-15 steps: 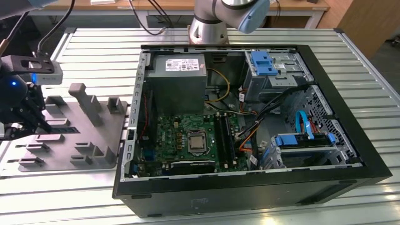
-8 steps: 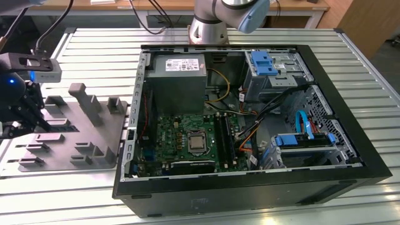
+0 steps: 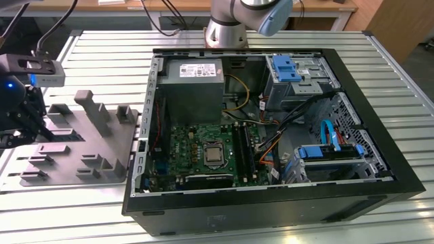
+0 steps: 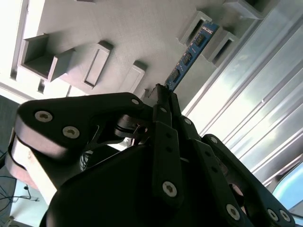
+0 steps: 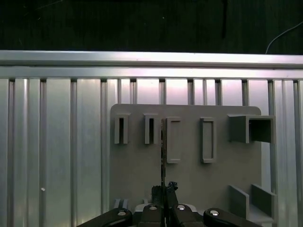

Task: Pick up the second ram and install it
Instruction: 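Pick up the second ram and move it above second insertion slot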

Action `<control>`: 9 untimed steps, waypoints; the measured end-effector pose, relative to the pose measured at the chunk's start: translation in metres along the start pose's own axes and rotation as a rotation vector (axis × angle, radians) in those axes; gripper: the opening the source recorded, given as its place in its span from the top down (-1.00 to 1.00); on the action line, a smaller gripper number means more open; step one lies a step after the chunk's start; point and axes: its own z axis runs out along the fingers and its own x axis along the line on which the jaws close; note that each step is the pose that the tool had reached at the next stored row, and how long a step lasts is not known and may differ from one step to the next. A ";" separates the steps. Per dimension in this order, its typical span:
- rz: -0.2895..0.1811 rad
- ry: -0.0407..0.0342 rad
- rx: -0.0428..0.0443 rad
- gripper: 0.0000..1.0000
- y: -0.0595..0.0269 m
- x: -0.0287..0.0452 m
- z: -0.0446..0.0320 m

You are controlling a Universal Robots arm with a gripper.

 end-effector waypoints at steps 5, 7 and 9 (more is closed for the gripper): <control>0.000 -0.0028 -0.0001 0.73 0.0001 -0.0003 -0.0035; 0.000 -0.0038 -0.0002 0.73 0.0001 -0.0004 -0.0048; 0.000 -0.0050 -0.0001 0.73 0.0001 -0.0005 -0.0061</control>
